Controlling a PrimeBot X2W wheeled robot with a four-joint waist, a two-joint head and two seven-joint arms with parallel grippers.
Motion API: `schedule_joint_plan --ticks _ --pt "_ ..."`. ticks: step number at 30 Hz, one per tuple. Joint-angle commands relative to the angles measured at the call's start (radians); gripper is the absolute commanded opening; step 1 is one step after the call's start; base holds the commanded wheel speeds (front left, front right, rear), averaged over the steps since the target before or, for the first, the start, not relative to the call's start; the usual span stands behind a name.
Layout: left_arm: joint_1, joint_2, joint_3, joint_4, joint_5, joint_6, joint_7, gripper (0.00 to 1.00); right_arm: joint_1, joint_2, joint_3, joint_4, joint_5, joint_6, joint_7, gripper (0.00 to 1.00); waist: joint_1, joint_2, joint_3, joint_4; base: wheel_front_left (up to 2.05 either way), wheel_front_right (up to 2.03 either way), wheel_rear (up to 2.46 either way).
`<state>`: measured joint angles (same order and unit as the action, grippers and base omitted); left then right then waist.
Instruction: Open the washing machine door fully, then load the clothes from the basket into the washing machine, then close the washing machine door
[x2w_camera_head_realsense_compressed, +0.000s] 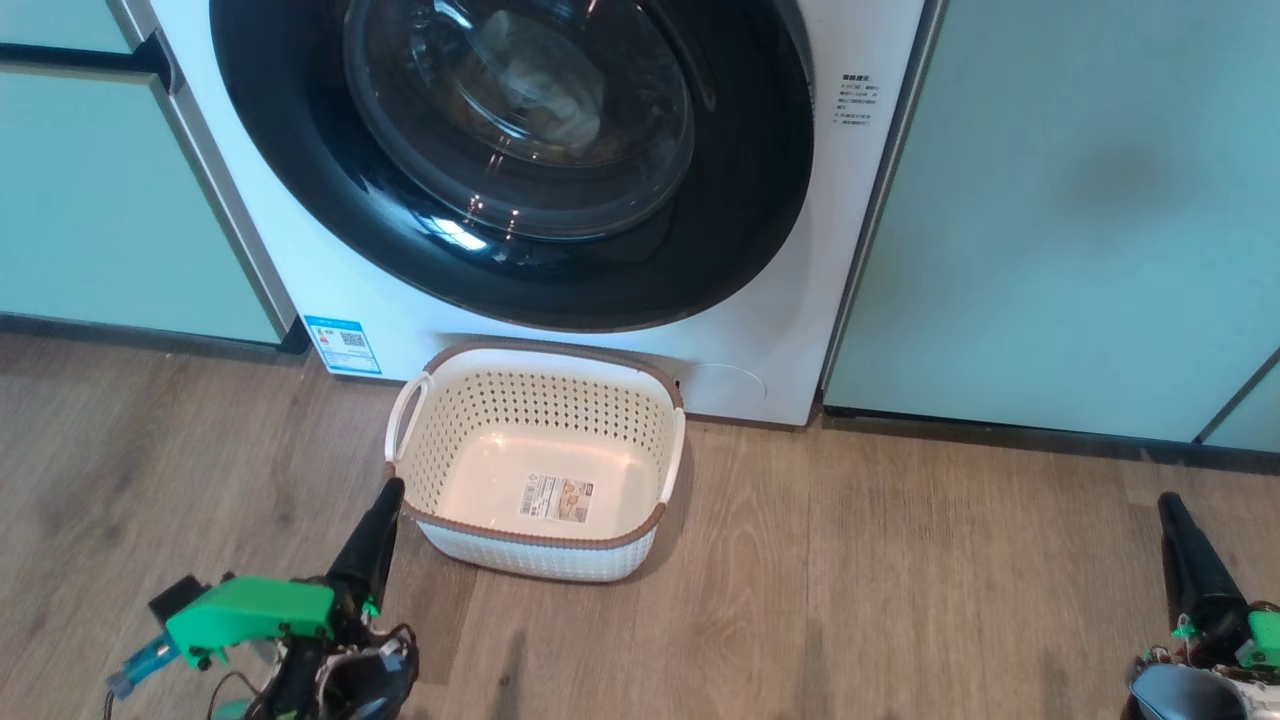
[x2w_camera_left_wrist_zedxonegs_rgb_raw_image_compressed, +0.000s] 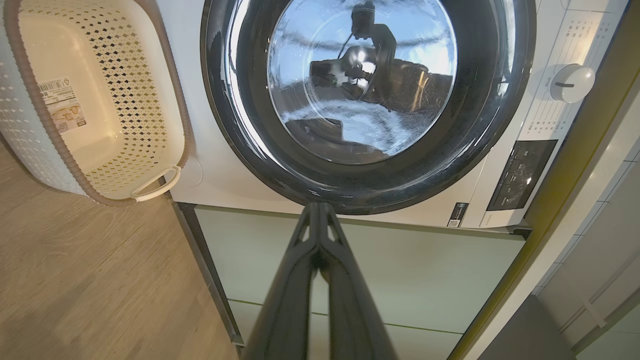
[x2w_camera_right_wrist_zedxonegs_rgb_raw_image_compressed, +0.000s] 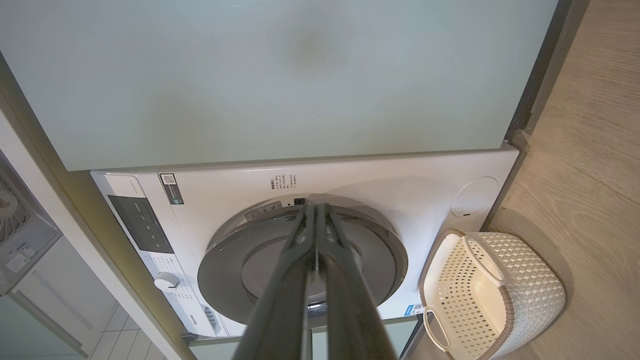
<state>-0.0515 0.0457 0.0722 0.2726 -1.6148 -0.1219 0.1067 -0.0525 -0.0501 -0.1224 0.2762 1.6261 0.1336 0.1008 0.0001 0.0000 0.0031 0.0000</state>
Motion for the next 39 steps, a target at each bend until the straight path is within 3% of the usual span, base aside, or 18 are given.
schedule_joint_plan --ticks 1,39 --pt "-0.056 0.007 0.040 -0.027 0.005 -0.009 0.005 0.00 -0.055 -0.006 0.017 -0.032 -0.011 -0.003 0.006 0.00 -0.0001 0.0000 0.000 0.000 0.00 0.00 0.00" --pt "-0.056 0.006 0.041 -0.027 0.006 -0.009 0.006 0.00 -0.055 -0.004 0.013 -0.032 -0.014 -0.003 0.009 0.00 -0.0001 0.0000 0.000 0.000 0.00 0.00 0.00"
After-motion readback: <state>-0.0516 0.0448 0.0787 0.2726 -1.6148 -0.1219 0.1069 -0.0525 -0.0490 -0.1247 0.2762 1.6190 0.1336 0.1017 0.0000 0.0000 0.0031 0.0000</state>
